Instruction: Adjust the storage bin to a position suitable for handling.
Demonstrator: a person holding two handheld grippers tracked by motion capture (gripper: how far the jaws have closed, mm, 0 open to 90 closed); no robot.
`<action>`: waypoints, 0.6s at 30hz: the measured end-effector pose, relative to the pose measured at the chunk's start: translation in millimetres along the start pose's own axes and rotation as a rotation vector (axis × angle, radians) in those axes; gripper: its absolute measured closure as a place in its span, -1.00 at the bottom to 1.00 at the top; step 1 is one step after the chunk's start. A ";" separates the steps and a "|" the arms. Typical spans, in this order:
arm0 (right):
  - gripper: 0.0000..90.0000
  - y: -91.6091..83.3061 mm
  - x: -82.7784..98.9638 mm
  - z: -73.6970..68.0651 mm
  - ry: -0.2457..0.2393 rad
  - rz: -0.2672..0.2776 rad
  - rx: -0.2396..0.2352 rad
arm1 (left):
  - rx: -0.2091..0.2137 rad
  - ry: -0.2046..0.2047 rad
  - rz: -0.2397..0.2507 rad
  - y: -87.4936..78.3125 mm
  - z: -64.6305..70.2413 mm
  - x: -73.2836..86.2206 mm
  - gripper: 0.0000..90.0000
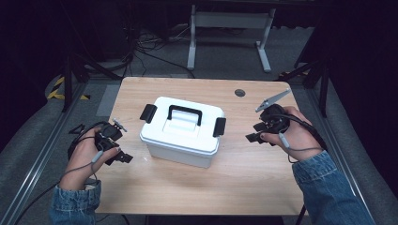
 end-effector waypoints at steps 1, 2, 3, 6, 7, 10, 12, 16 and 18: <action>0.07 -0.4 -4.0 -1.0 -0.004 0.000 -0.003 | -0.001 0.000 -0.001 -0.3 -0.2 0.2 -0.48; 0.07 -0.9 -8.1 -1.5 -0.008 0.002 -0.002 | -0.001 -0.001 0.003 -0.3 -0.5 0.2 -0.48; 0.07 -0.9 -8.1 -1.5 -0.008 0.002 -0.002 | -0.001 -0.001 0.003 -0.3 -0.5 0.2 -0.48; 0.07 -1.6 -21.7 -4.5 -0.027 0.010 -0.002 | 0.002 -0.004 0.000 -0.8 -0.9 0.8 -0.48; 0.07 -2.2 -30.2 -7.0 -0.042 0.017 -0.011 | 0.004 -0.007 0.000 -0.6 -0.7 0.8 -0.48; 0.07 -2.1 -42.5 -10.5 -0.059 0.024 -0.011 | 0.004 -0.004 0.001 -0.3 -0.6 0.4 -0.48; 0.08 -1.9 -47.2 -11.8 -0.068 0.026 -0.011 | 0.005 -0.003 0.001 -0.3 -0.7 0.5 -0.48; 0.11 2.1 -70.6 -18.9 -0.097 0.052 -0.032 | 0.006 -0.002 -0.001 -0.3 -1.0 1.0 -0.48; 0.11 4.8 -82.1 -22.5 -0.115 0.065 -0.038 | 0.004 -0.005 0.000 0.1 -1.1 0.9 -0.48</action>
Point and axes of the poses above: each handheld gripper's, and its own axes: y roughly forward along the jaws, x roughly out of its underside, z roughly to its right, the point moved 10 cm from there along y, roughly forward along the jaws, and after that the axes turned 5 degrees about -y, right-handed, at the moved point
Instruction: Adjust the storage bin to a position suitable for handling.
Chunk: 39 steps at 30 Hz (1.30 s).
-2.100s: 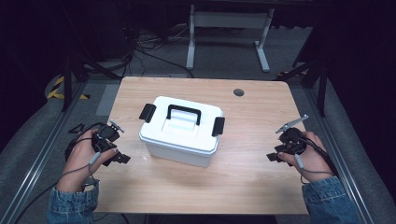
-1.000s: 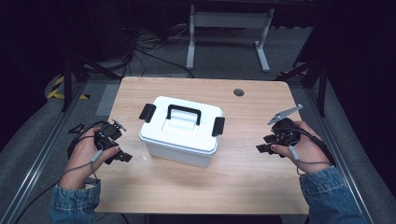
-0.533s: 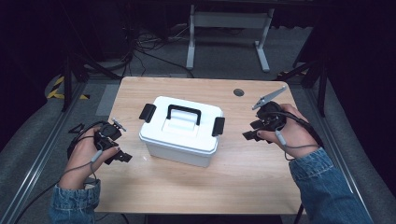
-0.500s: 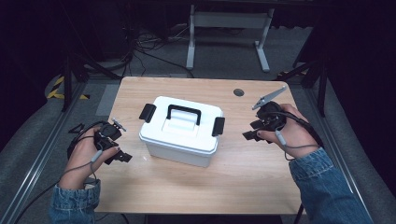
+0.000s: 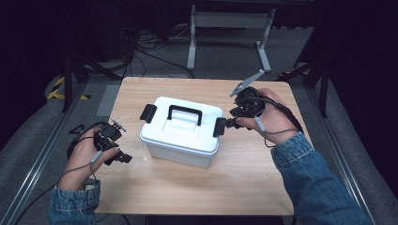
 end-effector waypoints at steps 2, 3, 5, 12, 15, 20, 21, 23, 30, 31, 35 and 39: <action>0.11 1.9 -5.1 -1.3 -0.006 0.005 -0.004 | -0.004 -0.004 -0.001 0.3 -0.1 0.1 -0.49; 0.11 3.9 -10.3 -2.8 -0.016 0.011 -0.011 | -0.008 -0.005 -0.004 0.9 -0.4 0.3 -0.49; 0.11 9.6 -20.4 -5.6 -0.030 0.011 -0.019 | -0.013 -0.001 -0.014 3.3 -0.9 1.4 -0.50; 0.10 31.5 -48.4 -11.6 -0.078 0.001 -0.050 | -0.019 -0.004 -0.018 4.8 -2.2 1.7 -0.51; 0.08 39.6 -55.8 -10.6 -0.086 -0.006 -0.050 | -0.024 0.000 -0.015 4.0 -3.4 1.6 -0.51; 0.08 50.1 -64.2 -6.9 -0.088 -0.006 -0.050 | -0.018 -0.006 -0.014 3.9 -2.7 1.4 -0.53; 0.07 56.0 -68.1 -5.5 -0.090 -0.010 -0.054 | -0.013 -0.005 -0.016 3.6 -2.5 1.6 -0.54; 0.08 58.0 -69.2 -5.5 -0.087 -0.012 -0.057 | -0.011 -0.006 -0.015 3.4 -2.5 1.4 -0.54; 0.08 77.0 -78.9 -4.8 -0.096 -0.009 -0.076 | -0.016 -0.004 -0.015 3.8 -2.9 1.1 -0.54; 0.08 80.8 -79.9 -4.6 -0.096 -0.006 -0.077 | -0.015 -0.004 -0.015 3.8 -2.7 1.1 -0.54; 0.09 91.3 -81.9 -7.9 -0.096 -0.013 -0.092 | -0.013 -0.011 -0.007 2.8 -3.6 0.6 -0.54; 0.13 97.7 -85.4 -11.8 -0.111 -0.017 -0.100 | -0.008 -0.017 -0.013 3.6 -3.9 1.3 -0.54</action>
Point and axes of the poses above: each handheld gripper's, and its own axes: y roughly forward along the jaws, x roughly out of its underside, z roughly to its right, the point moved 10 cm from there along y, roughly forward along the jaws, and after that the axes turned 5 degrees about -y, right-handed, at the moved point
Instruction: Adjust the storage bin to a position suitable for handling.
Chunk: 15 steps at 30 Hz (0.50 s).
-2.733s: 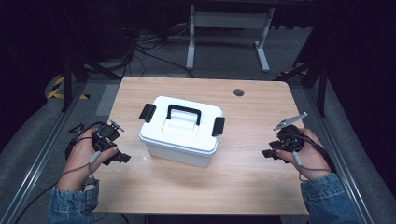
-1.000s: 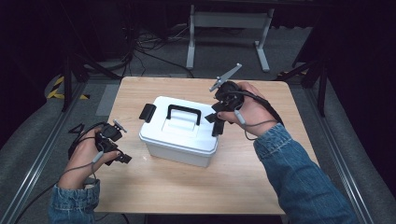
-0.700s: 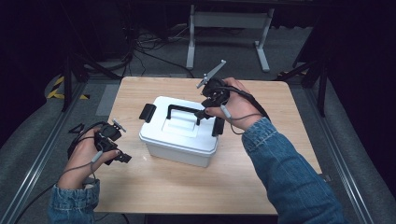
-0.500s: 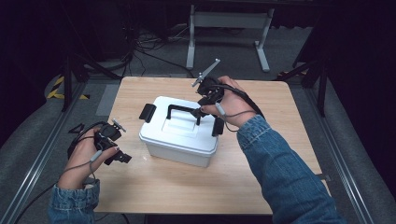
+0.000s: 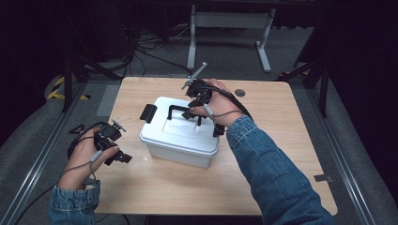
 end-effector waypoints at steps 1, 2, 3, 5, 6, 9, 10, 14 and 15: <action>0.14 1.2 -0.8 -0.5 -0.001 0.000 0.000 | -0.001 0.005 0.003 0.7 -0.5 -0.6 -0.54; 0.15 3.0 -2.0 -0.5 -0.010 -0.001 0.003 | 0.001 0.004 0.003 1.0 -0.3 -0.6 -0.54; 0.15 4.4 -2.7 -1.3 -0.011 0.000 0.000 | 0.001 0.004 0.003 1.2 -0.2 -0.7 -0.54; 0.16 8.9 -3.6 -2.8 -0.018 -0.010 -0.004 | 0.000 0.003 0.006 1.2 -0.1 -1.0 -0.54; 0.17 10.6 -3.8 -3.6 -0.019 -0.013 -0.006 | 0.001 0.002 0.006 1.1 0.1 -1.0 -0.54; 0.23 15.4 -3.4 -4.9 -0.032 -0.035 -0.008 | 0.001 0.003 0.003 1.2 0.0 -1.0 -0.54; 0.28 15.8 -3.4 -4.6 -0.040 -0.041 -0.003 | 0.000 0.004 0.002 1.3 -0.2 -1.1 -0.54; 0.54 13.8 -3.9 -3.6 -0.060 -0.056 0.017 | -0.003 0.008 0.001 1.6 -0.3 -1.1 -0.54; 0.61 13.1 -3.9 -3.7 -0.066 -0.059 0.020 | 0.005 0.001 0.004 2.3 0.9 -0.5 -0.54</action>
Point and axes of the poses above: each handheld gripper's, and its own axes: y roughly forward along the jaws, x roughly out of its underside, z roughly to its right, the point moved 10 cm from there along y, roughly forward along the jaws, and after that the axes turned 5 degrees about -y, right-handed, at the moved point
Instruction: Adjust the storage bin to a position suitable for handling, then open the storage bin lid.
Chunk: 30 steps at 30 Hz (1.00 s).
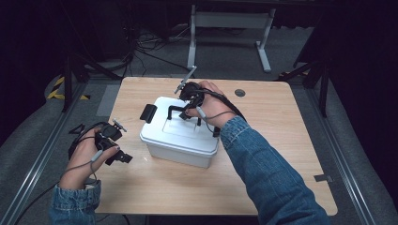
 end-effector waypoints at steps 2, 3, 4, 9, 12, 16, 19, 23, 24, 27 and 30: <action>0.73 -2.5 -1.2 -1.7 -0.015 0.001 0.000 | -0.004 0.003 0.001 -0.2 -1.5 0.4 -0.54; 0.75 -4.0 -2.2 -3.9 -0.022 0.003 -0.005 | -0.003 -0.004 -0.004 -0.7 -1.7 1.0 -0.54; 0.77 -4.9 -2.6 -5.9 -0.032 0.001 -0.006 | -0.011 0.006 0.002 -0.8 -3.3 -0.3 -0.54; 0.84 -5.2 -3.2 -13.4 -0.071 -0.001 -0.031 | -0.003 0.011 -0.005 0.3 -0.5 -1.4 -0.54; 0.84 -5.0 -3.5 -13.5 -0.068 0.001 -0.044 | -0.002 0.009 -0.002 0.3 -0.9 -2.5 -0.55; 0.85 -5.0 -3.8 -12.8 -0.073 0.007 -0.052 | -0.004 0.010 -0.007 0.5 -1.6 -2.8 -0.55; 0.86 -5.0 -3.9 -12.6 -0.077 0.012 -0.061 | -0.006 0.016 -0.003 0.7 -1.8 -3.4 -0.55; 0.86 -5.7 -3.8 -12.4 -0.084 0.012 -0.065 | -0.007 0.012 -0.006 0.4 -1.5 -3.5 -0.55; 0.86 -5.9 -4.0 -12.3 -0.082 0.012 -0.061 | -0.005 0.015 -0.006 0.3 -1.0 -3.4 -0.55; 0.86 -7.4 -4.6 -12.0 -0.081 0.019 -0.063 | -0.005 0.013 -0.003 0.3 -1.0 -3.8 -0.55; 0.86 -9.8 -5.6 -11.7 -0.082 0.031 -0.069 | -0.003 0.015 -0.008 0.6 -0.8 -3.5 -0.55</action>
Point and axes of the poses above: each handheld gripper's, and its own axes: y roughly forward along the jaws, x roughly out of its underside, z roughly to its right, the point moved 10 cm from there along y, roughly forward along the jaws, and after that the axes turned 5 degrees about -y, right-handed, at the moved point
